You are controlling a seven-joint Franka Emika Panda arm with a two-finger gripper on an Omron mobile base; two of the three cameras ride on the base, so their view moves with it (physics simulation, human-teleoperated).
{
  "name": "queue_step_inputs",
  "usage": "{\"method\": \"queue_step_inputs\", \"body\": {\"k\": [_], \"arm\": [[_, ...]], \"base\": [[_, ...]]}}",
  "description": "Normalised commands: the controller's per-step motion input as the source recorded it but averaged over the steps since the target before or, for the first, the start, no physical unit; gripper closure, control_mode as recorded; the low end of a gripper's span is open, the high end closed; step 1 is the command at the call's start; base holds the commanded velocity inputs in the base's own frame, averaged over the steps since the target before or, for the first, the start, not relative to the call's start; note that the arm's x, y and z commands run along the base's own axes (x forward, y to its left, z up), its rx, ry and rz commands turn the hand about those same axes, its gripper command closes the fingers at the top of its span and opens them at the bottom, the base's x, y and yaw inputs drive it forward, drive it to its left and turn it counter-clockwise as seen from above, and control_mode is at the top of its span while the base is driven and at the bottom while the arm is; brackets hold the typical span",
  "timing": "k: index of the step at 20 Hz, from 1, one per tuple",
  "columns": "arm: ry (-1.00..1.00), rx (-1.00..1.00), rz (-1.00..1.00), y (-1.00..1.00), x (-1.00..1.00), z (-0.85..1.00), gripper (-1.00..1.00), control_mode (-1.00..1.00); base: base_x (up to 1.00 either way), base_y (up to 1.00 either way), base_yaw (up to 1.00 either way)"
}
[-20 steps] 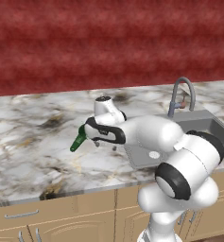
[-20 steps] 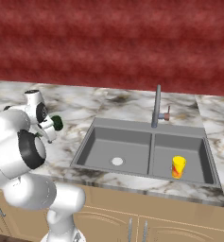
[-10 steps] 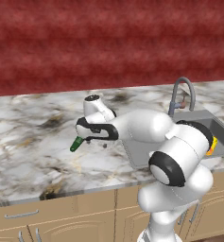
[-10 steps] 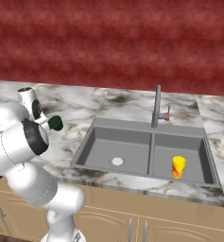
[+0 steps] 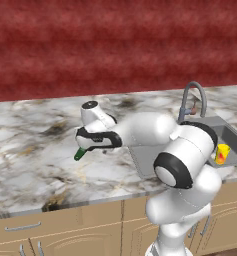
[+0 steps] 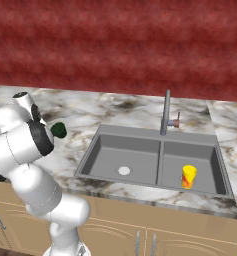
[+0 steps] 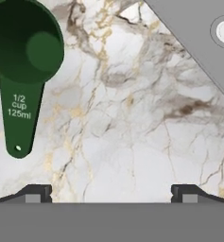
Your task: Move any existing items from the left basin to the right basin for drying. Then move the measuring cup from the counter to the left basin of the sink for washing.
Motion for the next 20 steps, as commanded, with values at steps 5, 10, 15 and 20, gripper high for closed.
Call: {"method": "queue_step_inputs", "body": {"k": [5, 10, 15, 20], "arm": [[-0.04, 0.00, 0.00, 0.20, 0.26, 0.00, -1.00, -1.00], [-0.01, 0.00, 0.00, 0.16, 0.37, -0.02, -1.00, -1.00], [0.00, 0.00, 0.00, 0.08, 0.38, -0.11, -1.00, -1.00], [0.00, -0.01, 0.00, 0.14, 0.39, -0.13, -1.00, -1.00]], "base": [[0.00, 0.00, 0.00], [0.00, 0.00, 0.00], [0.00, 0.00, 0.00], [0.00, 0.00, 0.00]]}}
